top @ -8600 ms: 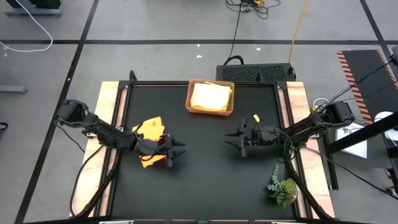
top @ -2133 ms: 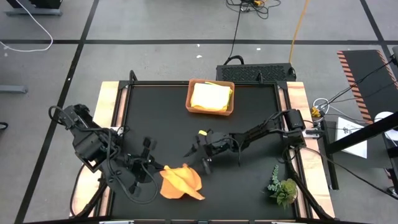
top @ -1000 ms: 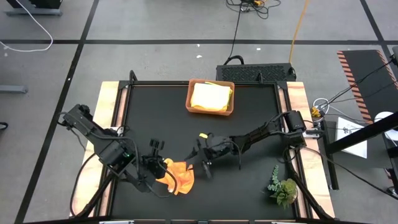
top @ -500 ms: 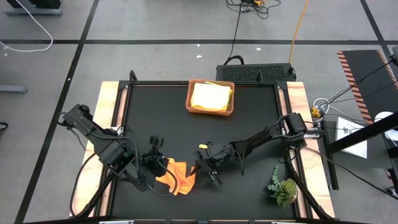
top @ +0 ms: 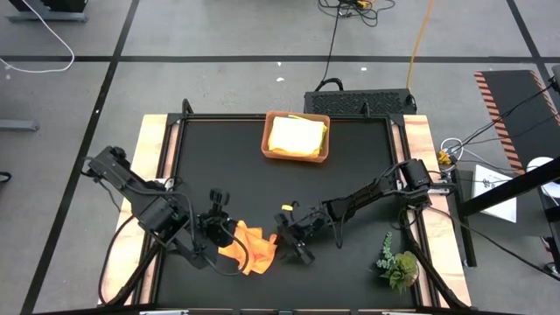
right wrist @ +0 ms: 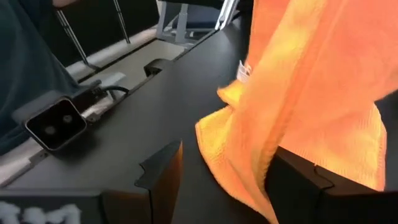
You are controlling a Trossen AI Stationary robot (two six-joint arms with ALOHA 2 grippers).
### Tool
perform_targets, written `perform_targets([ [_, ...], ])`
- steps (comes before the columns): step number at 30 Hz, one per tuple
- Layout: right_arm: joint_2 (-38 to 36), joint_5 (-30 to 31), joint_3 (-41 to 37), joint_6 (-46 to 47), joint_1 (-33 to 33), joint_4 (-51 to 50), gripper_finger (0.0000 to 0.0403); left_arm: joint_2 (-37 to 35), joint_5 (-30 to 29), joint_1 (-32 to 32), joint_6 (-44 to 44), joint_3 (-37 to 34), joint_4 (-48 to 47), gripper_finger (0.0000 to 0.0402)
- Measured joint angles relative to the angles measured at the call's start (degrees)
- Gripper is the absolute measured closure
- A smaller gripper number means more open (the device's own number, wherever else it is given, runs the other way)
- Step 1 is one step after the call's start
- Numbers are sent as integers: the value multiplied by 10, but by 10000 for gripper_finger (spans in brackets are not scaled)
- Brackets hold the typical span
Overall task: Fold microfiber towels
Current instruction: Fold the orange microfiber towel
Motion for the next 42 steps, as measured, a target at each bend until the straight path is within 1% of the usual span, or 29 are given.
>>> perform_targets([
  [2,0,15,0,-11,0,-10,204,-4,-4,0,0,0,0,398],
  [4,0,45,0,-28,0,-30,212,-9,-9,0,-2,5,-4,398],
  [7,0,94,0,-55,0,-61,240,-18,-18,-4,-7,13,-10,396],
  [10,0,120,0,-66,-3,-72,286,-29,-22,-4,-8,14,-10,399],
  [15,-3,119,0,-80,-5,-82,381,-32,-22,-5,-29,14,-31,394],
  [16,-4,119,0,-82,-5,-86,392,-32,-20,-6,-37,14,-40,394],
  [17,-6,119,0,-82,-4,-86,395,-32,-20,-7,-48,15,-49,396],
  [20,-25,121,0,-82,-4,-109,388,-32,-18,-8,-86,14,-85,398],
  [25,-96,124,0,-79,-4,-185,398,-32,-17,-8,-148,14,-146,398],
  [30,-194,180,0,-74,18,-273,400,-32,-10,-8,-193,15,-174,396],
  [32,-235,197,0,-57,34,-306,401,-32,-2,-8,-200,14,-172,398],
  [35,-292,198,0,-38,69,-338,402,-32,14,-10,-213,14,-170,398],
  [42,-384,199,0,-34,155,-346,402,-31,55,-30,-218,14,-152,398],
])
